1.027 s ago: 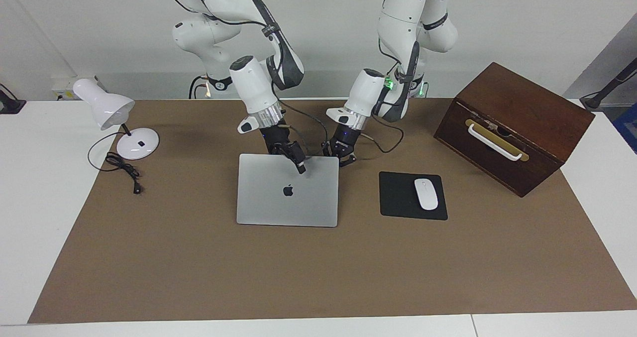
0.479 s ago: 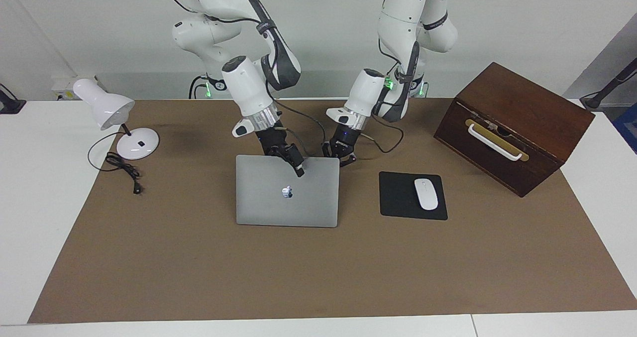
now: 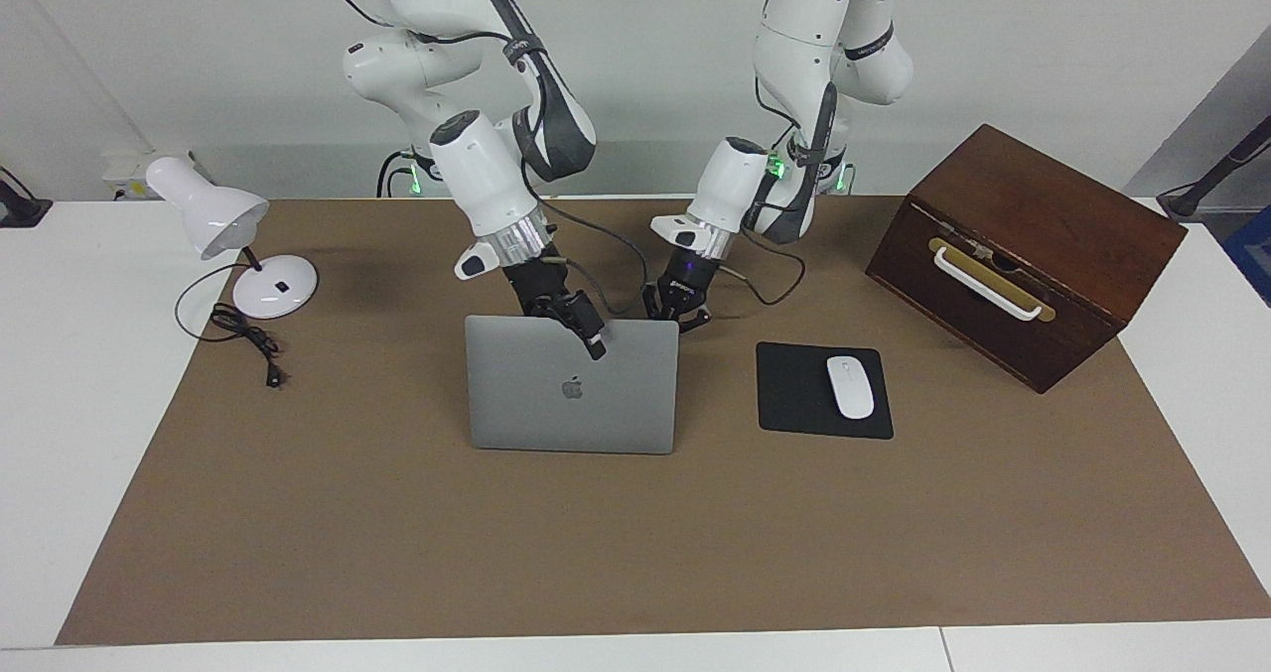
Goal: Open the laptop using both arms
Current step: 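Push the lid up and away from the robot with the right gripper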
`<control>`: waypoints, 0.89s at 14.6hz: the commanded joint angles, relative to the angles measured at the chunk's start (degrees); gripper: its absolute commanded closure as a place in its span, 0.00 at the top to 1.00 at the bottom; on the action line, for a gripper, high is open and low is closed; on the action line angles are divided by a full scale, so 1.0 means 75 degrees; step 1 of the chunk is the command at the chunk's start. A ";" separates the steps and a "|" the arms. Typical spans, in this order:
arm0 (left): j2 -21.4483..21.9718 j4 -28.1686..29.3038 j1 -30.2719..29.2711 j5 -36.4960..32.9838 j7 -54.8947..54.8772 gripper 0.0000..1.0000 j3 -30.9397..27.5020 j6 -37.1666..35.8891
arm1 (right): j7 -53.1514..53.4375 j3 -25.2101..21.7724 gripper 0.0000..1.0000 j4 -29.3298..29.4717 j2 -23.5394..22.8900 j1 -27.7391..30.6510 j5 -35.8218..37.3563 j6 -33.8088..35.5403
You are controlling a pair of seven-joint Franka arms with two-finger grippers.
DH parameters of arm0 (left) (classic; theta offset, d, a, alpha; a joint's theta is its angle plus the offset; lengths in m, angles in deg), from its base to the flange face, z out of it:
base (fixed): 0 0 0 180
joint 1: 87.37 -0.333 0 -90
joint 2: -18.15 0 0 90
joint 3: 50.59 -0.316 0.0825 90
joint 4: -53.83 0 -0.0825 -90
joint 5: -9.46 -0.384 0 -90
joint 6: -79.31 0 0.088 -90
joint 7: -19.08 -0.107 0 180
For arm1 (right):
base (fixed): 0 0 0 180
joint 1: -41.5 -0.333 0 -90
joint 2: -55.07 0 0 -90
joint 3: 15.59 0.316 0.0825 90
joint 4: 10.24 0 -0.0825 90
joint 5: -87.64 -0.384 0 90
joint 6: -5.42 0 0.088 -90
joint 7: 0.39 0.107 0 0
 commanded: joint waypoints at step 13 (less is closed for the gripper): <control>-0.0271 -0.0033 0.0067 -0.0044 -0.0098 0.00 -0.0098 0.0107 | -0.0399 -0.0011 0.99 0.1372 -0.0814 0.0515 0.0737 0.1177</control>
